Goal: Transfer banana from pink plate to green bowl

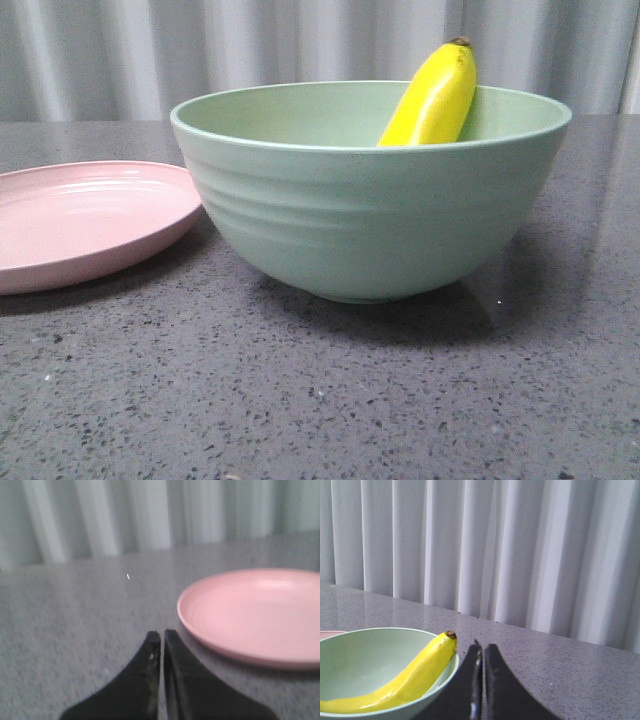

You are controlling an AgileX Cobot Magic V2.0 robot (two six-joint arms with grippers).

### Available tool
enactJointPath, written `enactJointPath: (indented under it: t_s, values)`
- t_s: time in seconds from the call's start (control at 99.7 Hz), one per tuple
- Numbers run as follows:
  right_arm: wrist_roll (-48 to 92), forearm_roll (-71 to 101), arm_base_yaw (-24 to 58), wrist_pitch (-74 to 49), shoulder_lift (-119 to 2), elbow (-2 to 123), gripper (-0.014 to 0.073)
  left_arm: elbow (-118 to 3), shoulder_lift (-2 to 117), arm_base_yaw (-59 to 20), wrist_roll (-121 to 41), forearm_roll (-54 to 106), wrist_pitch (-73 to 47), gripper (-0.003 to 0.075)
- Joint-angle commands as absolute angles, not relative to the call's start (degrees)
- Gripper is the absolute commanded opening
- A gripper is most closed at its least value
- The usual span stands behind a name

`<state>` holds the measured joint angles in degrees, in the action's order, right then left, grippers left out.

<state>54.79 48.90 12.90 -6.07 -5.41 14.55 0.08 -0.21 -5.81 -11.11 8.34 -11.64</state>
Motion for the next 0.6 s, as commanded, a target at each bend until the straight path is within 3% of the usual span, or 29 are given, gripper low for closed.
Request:
enactJointPath:
  t_s: [0.0, 0.592]
  values:
    - [55.41, 49.37, 12.84, -2.44, -5.95, 15.95, -0.0064, 0.59, -1.82, -5.68, -10.69, 8.95, -14.83, -0.0020]
    - [55.41, 49.37, 12.84, -2.44, -5.95, 15.95, -0.0064, 0.59, -1.82, -5.68, -10.69, 8.06, -14.71, -0.0020]
